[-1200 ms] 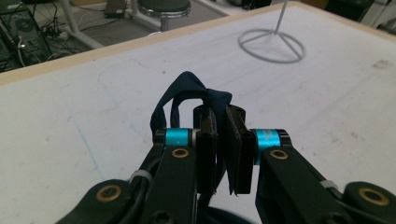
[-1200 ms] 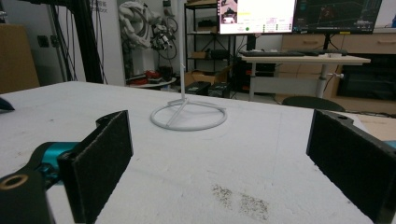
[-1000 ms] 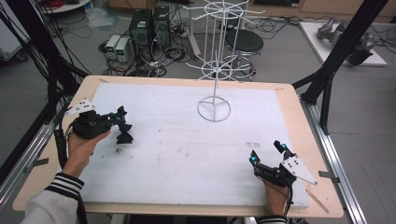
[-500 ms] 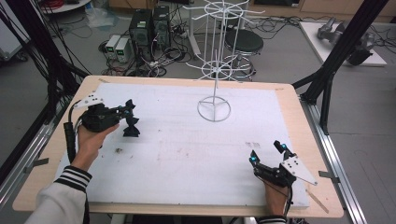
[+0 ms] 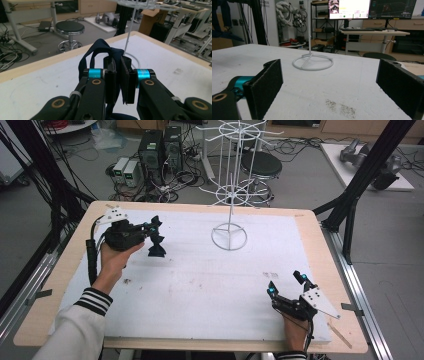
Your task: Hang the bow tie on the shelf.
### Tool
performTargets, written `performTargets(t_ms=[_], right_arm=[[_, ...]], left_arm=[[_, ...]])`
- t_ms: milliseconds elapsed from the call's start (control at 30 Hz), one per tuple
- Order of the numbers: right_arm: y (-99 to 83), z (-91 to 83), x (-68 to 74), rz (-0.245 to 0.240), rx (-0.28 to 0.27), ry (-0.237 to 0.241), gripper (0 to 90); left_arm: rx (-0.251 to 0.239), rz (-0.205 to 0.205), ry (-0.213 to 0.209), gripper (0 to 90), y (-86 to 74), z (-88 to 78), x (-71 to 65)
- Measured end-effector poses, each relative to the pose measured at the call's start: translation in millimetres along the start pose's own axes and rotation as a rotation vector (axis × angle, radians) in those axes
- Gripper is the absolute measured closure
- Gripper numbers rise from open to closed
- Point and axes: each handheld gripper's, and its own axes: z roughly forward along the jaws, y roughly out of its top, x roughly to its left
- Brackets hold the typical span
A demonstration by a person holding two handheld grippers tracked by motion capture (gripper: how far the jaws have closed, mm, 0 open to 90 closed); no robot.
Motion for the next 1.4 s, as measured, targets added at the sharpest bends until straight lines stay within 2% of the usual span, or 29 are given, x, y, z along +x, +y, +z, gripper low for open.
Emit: performTargets(t_ms=[133,267,333,500,800,1200,1400], right_arm=[[0.0,-0.1,0.0,0.001,0.000,0.001,6.1],[0.0,0.0,-0.1,0.001,-0.001,0.001,6.1],[-0.1,0.0,0.0,-0.001,-0.002,0.001,6.0],[-0.1,-0.3,-0.1,0.001,-0.001,0.001,6.0],[-0.1,-0.3,-0.4,0.004,-0.004,0.000,6.1],[-0.2,-0.5,-0.5,0.002,-0.008,-0.001,6.0],[-0.2,-0.7,-0.5,0.001,-0.011,-0.002,6.1]], left_arm=[[-0.010,-0.003,-0.029,83.2,10.4,14.7,-7.8],[-0.017,-0.004,-0.035,83.2,17.3,24.4,-13.4],[-0.018,-0.002,-0.036,83.2,18.8,25.9,-14.3],[-0.036,0.008,-0.052,83.2,34.1,36.0,-22.1],[-0.054,0.009,-0.059,83.2,52.6,46.0,-26.7],[-0.027,0.028,-0.057,83.2,68.0,71.1,-36.2],[-0.031,0.012,-0.066,83.2,71.9,80.7,-40.3]])
